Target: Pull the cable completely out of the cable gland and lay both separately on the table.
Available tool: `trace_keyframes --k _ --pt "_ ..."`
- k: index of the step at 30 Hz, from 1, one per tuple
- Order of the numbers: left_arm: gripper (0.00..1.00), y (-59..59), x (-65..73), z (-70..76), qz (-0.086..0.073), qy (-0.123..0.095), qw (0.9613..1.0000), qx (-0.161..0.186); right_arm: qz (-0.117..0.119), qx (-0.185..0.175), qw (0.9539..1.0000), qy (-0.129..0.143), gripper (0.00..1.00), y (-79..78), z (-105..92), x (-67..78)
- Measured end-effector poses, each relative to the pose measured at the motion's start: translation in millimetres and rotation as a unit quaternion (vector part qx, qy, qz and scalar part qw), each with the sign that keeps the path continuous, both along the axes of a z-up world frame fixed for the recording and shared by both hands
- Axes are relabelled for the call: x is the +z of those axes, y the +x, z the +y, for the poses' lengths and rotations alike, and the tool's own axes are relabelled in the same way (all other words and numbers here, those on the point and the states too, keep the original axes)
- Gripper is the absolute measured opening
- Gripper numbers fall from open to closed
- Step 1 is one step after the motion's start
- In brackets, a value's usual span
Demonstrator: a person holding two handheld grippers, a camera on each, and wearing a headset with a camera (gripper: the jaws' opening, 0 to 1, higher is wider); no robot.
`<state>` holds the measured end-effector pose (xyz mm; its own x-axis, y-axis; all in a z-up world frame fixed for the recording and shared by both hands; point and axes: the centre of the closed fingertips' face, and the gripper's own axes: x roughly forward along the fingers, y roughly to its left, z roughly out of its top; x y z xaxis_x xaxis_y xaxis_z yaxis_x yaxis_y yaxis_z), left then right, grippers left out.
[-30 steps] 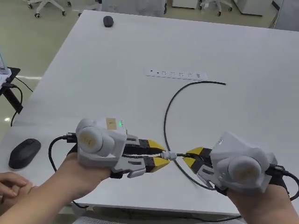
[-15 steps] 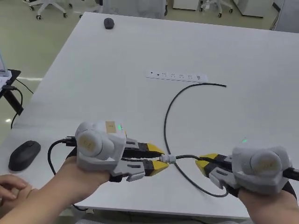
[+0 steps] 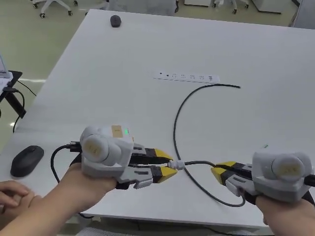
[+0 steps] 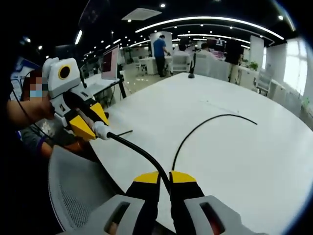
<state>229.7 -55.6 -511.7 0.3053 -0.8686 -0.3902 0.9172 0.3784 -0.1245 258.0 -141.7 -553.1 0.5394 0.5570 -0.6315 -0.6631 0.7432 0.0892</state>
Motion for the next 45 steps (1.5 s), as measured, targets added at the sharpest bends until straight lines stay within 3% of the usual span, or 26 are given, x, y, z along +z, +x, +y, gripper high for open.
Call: trace_keyframes --k 4,7,9,10,12,14,16,19,22,25,28,35,45 --pt "0.15 1.6 -0.4 2.0 0.004 0.0 1.0 0.006 -0.003 0.013 0.9999 -0.003 0.03 -3.1 1.8 1.1" --pt "0.15 0.8 -1.6 2.7 0.015 -0.002 0.9998 0.01 -0.003 0.036 0.9993 -0.011 0.03 -9.6 4.5 2.3" --pt "0.15 -0.5 -2.6 2.4 0.015 0.0 0.9998 0.009 -0.017 0.061 0.9973 -0.038 0.03 -11.9 4.9 4.6" --pt "0.15 -1.4 -3.1 2.3 0.008 0.002 0.9999 0.007 -0.026 0.067 0.996 -0.052 0.03 -11.1 4.0 6.1" --pt "0.15 -2.0 -2.7 2.0 0.011 -0.001 0.9999 0.008 -0.035 0.086 0.9933 -0.069 0.07 -12.6 8.1 10.4" --pt "0.15 -2.4 -2.4 1.6 0.009 -0.002 0.9999 0.008 -0.083 0.137 0.9804 -0.116 0.12 -12.3 18.8 21.0" --pt "0.15 -3.3 -2.8 1.6 0.01 0.0 0.9999 0.007 -0.093 0.179 0.9686 -0.146 0.15 -18.9 32.1 24.4" --pt "0.16 -3.7 -2.9 1.9 0.009 0.001 0.9999 0.006 -0.112 0.222 0.957 -0.15 0.14 -26.7 58.6 32.5" --pt "0.16 -3.2 -2.4 2.0 0.01 0.001 0.9999 0.007 -0.128 0.235 0.9479 -0.172 0.12 -25.1 68.1 32.4" --pt "0.16 -3.7 -0.7 0.4 0.008 -0.002 1.0 0.004 -0.133 0.245 0.9444 -0.175 0.09 -26.5 75.5 31.4" --pt "0.16 -5.6 -1.9 -0.9 0.006 0.0 1.0 -0.003 -0.139 0.26 0.9358 -0.194 0.05 -27.4 74.6 28.6" --pt "0.15 -7.6 -3.8 -3.5 0.002 0.006 0.9999 -0.014 -0.135 0.254 0.938 -0.194 0.02 -29.4 70.3 26.2" --pt "0.15 -7.9 -0.6 -6.7 0.0 -0.004 0.9998 -0.02 -0.122 0.213 0.9553 -0.165 0.02 -26.0 60.2 29.0"
